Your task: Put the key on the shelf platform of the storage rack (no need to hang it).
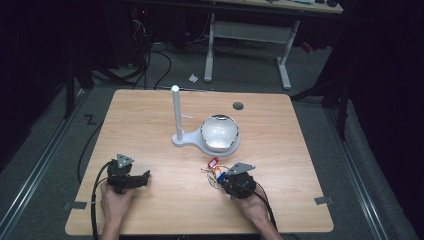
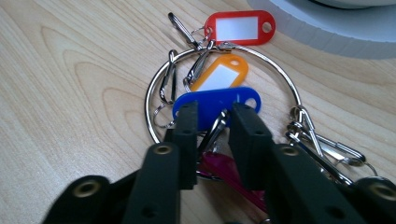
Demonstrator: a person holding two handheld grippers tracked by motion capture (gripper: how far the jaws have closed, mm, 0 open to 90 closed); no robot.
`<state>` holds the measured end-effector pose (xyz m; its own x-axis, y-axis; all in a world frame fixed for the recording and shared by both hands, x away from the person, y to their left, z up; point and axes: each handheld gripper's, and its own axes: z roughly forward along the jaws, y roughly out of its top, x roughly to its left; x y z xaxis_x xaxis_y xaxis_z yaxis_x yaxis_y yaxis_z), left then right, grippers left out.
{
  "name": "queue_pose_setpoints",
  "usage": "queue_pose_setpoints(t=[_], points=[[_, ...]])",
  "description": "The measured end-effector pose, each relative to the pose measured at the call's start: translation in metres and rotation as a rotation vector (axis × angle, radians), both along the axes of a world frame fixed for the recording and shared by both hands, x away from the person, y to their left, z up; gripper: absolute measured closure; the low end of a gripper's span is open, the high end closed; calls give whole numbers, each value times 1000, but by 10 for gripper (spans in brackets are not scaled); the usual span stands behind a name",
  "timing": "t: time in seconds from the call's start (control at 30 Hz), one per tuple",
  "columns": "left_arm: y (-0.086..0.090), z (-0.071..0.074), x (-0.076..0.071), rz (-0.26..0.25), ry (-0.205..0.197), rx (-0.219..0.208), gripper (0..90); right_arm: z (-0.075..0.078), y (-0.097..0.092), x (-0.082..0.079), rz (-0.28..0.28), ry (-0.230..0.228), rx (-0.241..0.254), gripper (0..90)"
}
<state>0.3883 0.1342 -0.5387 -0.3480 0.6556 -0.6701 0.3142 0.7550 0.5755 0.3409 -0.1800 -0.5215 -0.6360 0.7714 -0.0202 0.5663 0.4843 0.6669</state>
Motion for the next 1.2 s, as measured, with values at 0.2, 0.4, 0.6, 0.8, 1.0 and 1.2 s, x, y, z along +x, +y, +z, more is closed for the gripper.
queue_pose_setpoints(t=[0.2,0.4,0.6,0.8,1.0,1.2], points=[[0,0,0,4,1,-3,99,0,-3,3,19,19,35,824],[0,0,0,-1,-4,3,99,3,-5,1,20,-4,53,854],[0,0,0,-3,-4,5,99,8,-11,-1,22,-9,80,881],[0,0,0,2,0,-1,99,15,-18,-3,13,-31,111,881],[0,0,0,-2,-4,4,99,34,-28,-2,17,-60,131,881],[0,0,0,-2,-4,3,99,55,-39,2,6,-82,159,881]])
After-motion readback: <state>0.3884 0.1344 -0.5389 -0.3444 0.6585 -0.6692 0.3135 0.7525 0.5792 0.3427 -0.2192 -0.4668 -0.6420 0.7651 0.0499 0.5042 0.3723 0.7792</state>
